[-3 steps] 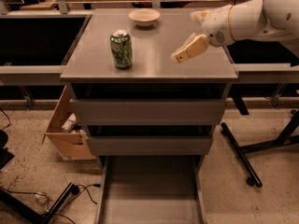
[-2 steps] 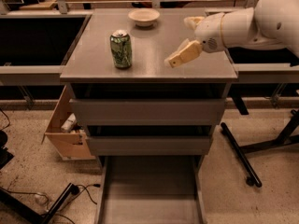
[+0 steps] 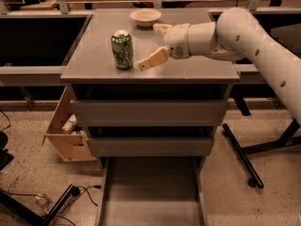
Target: Place green can into bottom drawer
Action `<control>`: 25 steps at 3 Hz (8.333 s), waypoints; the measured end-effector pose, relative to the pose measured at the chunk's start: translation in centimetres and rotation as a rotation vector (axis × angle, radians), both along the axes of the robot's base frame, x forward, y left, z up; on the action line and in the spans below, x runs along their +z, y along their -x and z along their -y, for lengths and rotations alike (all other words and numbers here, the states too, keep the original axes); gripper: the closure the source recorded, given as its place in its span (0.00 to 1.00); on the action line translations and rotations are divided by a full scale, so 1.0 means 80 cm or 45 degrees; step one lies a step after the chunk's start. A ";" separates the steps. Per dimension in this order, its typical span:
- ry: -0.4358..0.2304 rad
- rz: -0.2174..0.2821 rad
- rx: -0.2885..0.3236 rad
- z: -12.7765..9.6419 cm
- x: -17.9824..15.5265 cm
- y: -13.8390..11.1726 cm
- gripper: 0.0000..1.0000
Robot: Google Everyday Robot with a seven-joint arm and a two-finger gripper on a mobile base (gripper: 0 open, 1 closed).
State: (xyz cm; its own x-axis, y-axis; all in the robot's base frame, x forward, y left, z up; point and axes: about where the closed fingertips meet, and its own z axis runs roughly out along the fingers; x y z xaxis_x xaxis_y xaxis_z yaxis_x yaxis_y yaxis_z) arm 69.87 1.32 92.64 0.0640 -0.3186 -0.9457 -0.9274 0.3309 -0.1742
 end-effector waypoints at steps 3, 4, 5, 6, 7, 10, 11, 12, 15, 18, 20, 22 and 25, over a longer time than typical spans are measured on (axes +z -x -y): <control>-0.048 -0.055 -0.025 -0.094 -0.024 -0.053 0.19; -0.116 -0.062 -0.003 -0.111 -0.028 -0.068 0.42; -0.119 -0.064 -0.004 -0.111 -0.029 -0.070 0.73; -0.119 -0.064 -0.004 -0.111 -0.029 -0.070 0.95; -0.113 -0.028 -0.022 -0.101 -0.013 -0.048 1.00; -0.040 -0.014 -0.263 0.005 -0.006 0.148 1.00; 0.071 -0.067 -0.340 0.043 -0.091 0.202 1.00; 0.137 -0.040 -0.376 0.064 -0.171 0.228 1.00; 0.026 -0.079 -0.435 0.099 -0.420 0.212 1.00; -0.039 -0.089 -0.369 0.096 -0.489 0.197 1.00; -0.007 -0.074 -0.324 0.091 -0.661 0.169 1.00; -0.080 -0.242 -0.307 0.068 -0.826 0.153 1.00; -0.243 -0.362 -0.400 0.060 -0.925 0.136 0.96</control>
Offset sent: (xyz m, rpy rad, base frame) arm 0.0524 0.0769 -0.0233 0.0254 0.0625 -0.0628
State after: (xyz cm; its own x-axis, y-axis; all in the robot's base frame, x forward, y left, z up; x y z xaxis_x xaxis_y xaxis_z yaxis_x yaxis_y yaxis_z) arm 59.02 -3.50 18.67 -0.2781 -0.0998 -0.9554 -0.7795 0.6047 0.1637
